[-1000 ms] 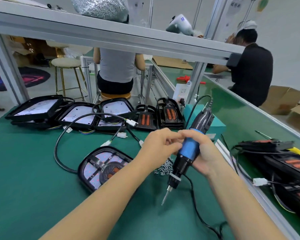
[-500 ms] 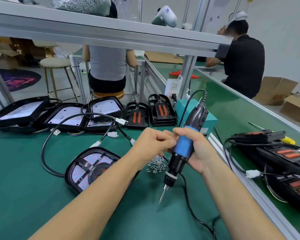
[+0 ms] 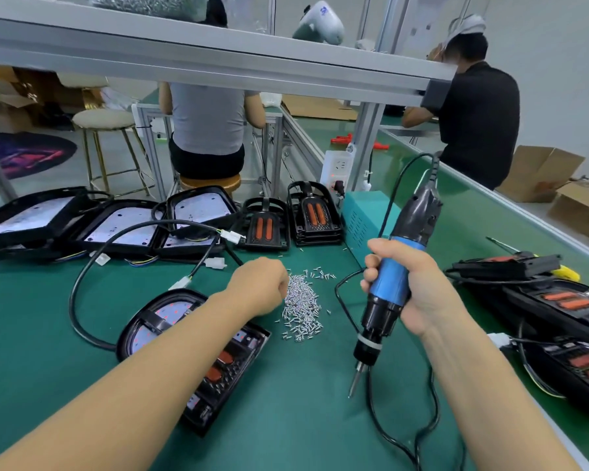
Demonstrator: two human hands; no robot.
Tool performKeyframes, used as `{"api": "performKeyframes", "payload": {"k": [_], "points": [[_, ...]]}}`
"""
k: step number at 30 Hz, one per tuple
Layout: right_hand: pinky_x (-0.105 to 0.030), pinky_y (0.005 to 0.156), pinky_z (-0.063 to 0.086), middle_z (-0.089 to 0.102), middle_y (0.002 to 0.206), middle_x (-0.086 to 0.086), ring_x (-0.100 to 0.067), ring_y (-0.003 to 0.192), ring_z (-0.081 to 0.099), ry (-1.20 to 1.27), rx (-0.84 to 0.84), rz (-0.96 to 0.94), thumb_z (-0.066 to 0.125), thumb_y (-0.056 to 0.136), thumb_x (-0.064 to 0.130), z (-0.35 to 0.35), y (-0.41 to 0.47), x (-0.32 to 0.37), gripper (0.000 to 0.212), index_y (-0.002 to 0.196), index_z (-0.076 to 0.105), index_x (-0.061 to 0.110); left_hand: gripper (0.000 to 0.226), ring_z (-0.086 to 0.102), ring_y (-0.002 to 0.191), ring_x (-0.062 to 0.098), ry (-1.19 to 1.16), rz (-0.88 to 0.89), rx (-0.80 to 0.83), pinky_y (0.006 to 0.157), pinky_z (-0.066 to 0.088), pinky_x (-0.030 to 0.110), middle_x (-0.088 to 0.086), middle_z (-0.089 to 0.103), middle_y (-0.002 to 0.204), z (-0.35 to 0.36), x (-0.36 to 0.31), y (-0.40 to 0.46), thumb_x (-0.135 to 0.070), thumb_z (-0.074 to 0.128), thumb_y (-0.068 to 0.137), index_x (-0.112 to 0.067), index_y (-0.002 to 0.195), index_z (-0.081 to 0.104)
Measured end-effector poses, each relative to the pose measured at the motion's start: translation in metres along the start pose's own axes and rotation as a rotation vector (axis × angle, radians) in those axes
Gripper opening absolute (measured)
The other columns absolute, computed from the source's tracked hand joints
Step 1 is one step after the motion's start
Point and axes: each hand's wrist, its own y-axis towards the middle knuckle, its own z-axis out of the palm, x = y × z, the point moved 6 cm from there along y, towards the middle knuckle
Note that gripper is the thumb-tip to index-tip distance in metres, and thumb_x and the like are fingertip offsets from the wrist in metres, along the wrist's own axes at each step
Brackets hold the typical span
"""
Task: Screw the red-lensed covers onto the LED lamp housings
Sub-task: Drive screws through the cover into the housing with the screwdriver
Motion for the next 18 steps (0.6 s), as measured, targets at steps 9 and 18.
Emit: {"api": "performKeyframes", "payload": {"k": [9, 18], "points": [[-0.027, 0.048, 0.05, 0.053, 0.059, -0.004, -0.014, 0.047, 0.05, 0.036, -0.006, -0.032, 0.073, 0.059, 0.016, -0.002, -0.005, -0.001, 0.011, 0.059, 0.061, 0.016, 0.027, 0.064, 0.08, 0.02, 0.001, -0.012, 0.064, 0.068, 0.05, 0.029, -0.005, 0.068, 0.082, 0.012, 0.006, 0.009, -0.001, 0.059, 0.08, -0.026, 0.07, 0.065], [-0.022, 0.055, 0.047, 0.048, 0.057, 0.002, -0.012, 0.048, 0.047, 0.361, -0.037, -0.346, 0.059, 0.069, 0.012, 0.01, -0.018, 0.028, 0.014, 0.082, 0.053, 0.015, 0.016, 0.058, 0.055, 0.01, -0.835, -0.131, -0.219, 0.059, 0.054, 0.026, 0.01, 0.068, 0.067, -0.026, 0.029, -0.028, -0.008, 0.06, 0.09, -0.013, 0.081, 0.072]]}}
